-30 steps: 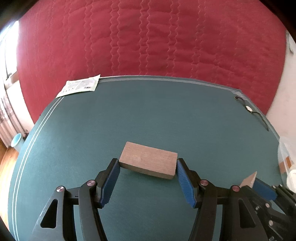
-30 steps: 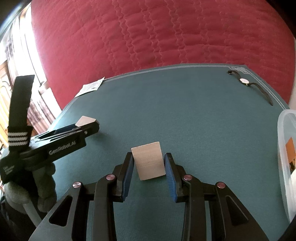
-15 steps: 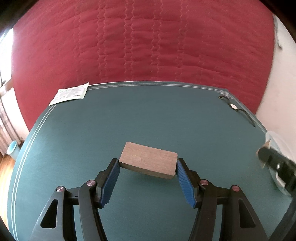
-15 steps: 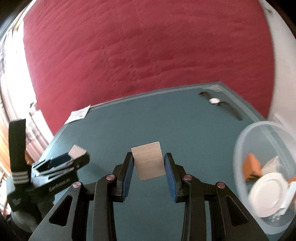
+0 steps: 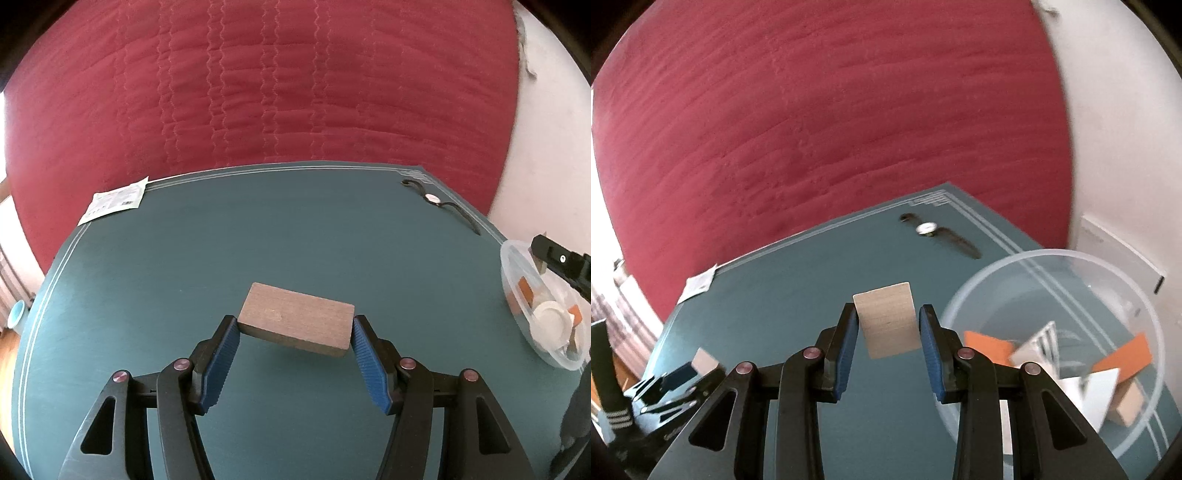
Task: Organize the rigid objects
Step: 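Carry the tan square and tan brick over the clear bowl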
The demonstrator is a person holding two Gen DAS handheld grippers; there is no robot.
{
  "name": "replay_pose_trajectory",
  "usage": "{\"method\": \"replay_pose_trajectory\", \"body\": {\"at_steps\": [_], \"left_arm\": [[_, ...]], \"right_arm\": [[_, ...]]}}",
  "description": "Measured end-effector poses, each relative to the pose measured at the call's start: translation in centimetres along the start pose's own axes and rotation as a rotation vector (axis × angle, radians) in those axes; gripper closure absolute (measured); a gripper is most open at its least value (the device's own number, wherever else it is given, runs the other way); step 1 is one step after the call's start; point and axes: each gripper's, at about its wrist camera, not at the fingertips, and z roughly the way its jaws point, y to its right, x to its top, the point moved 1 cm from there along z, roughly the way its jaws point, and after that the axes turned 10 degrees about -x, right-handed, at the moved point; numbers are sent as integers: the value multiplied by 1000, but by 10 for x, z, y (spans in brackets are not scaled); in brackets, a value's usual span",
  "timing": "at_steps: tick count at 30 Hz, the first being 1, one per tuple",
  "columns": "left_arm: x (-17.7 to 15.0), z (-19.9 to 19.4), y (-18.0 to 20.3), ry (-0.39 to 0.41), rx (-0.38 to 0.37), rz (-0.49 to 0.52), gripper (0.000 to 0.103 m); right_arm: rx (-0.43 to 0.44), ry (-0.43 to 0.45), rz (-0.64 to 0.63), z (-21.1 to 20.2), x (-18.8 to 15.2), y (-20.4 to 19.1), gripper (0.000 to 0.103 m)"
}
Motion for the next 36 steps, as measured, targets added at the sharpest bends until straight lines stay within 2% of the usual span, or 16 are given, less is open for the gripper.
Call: {"method": "replay_pose_trajectory", "body": {"at_steps": [11,19,23,29,36], "left_arm": [[-3,-6,22,1,-41,40,38],[-3,-11,38,4,-66,70,38],[-5,-14,47,6,-76,89,38],[-6,-16,57,3,-88,102,38],[-6,-11,80,-22,-108,113,38]], "right_arm": [[-124,35,73,-9,2,42,68],[-225,25,106,-7,9,73,68],[-272,-19,122,3,11,92,68],[-370,-24,2,2,2,111,66],[-358,-9,-23,-17,-22,137,65]]}}
